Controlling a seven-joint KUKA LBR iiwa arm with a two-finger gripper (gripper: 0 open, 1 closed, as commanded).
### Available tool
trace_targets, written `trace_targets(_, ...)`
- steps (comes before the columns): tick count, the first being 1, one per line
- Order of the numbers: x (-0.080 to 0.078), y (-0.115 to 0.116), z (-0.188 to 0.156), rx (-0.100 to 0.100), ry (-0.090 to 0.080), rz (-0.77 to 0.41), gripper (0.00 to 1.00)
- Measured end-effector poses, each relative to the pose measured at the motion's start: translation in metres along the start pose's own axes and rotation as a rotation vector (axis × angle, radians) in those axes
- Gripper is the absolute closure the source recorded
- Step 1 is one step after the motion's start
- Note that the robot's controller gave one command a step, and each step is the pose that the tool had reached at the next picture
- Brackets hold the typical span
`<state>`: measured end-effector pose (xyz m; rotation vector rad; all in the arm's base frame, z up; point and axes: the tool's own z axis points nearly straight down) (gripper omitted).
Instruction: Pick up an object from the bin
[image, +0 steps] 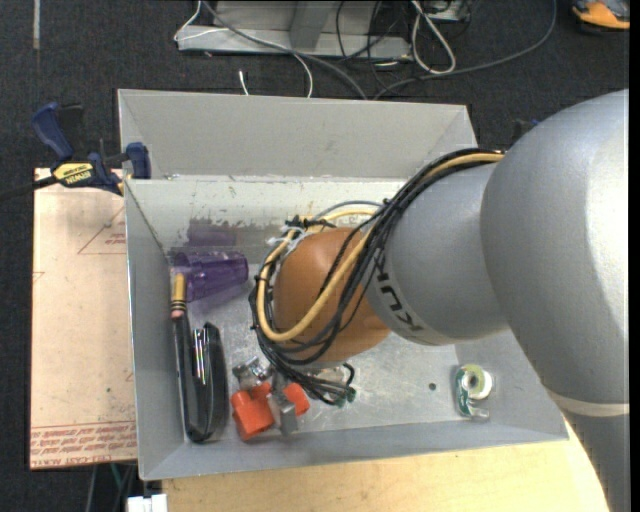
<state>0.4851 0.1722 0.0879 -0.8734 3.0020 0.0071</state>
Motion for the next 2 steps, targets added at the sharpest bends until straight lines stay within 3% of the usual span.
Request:
trace_targets(1, 0.001, 0.001, -0.026, -0.002, 0.006, 0.001, 1.00)
trace_targets(2, -0.001, 0.000, -0.057, 0.000, -0.002, 0.002, 1.00)
